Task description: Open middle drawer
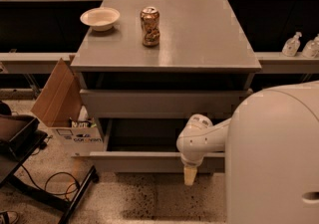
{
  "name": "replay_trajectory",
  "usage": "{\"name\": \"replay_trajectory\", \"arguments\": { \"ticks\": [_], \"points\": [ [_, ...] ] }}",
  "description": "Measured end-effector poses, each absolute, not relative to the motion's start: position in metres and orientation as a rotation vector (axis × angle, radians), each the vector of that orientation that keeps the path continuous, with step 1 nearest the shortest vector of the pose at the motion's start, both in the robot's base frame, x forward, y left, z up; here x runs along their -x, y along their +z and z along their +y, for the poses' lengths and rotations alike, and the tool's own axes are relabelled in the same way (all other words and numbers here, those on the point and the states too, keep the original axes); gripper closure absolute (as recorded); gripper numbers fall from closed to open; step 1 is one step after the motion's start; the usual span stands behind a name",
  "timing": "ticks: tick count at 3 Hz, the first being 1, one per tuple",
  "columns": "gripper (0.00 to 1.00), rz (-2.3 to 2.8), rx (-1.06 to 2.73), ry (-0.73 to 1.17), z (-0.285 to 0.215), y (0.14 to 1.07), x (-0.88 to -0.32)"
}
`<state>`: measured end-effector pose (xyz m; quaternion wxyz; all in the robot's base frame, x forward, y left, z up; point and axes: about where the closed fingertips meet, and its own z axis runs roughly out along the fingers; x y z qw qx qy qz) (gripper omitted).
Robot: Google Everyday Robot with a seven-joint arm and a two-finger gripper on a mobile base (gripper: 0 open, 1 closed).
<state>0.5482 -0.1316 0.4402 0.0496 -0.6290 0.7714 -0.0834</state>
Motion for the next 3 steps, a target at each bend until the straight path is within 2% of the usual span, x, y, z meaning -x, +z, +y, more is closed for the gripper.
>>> {"name": "replay_trajectory", "arguments": {
  "ticks": [1, 2, 3],
  "points": [
    [0.4, 2.369, 1.917, -0.252, -0.135, 0.437, -0.545],
    [0.71, 2.448, 1.943, -0.263, -0.143, 0.442, -0.53],
    [0.94, 2.508, 1.93, -0.294, -0.153, 0.454, -0.514]
  ]
}}
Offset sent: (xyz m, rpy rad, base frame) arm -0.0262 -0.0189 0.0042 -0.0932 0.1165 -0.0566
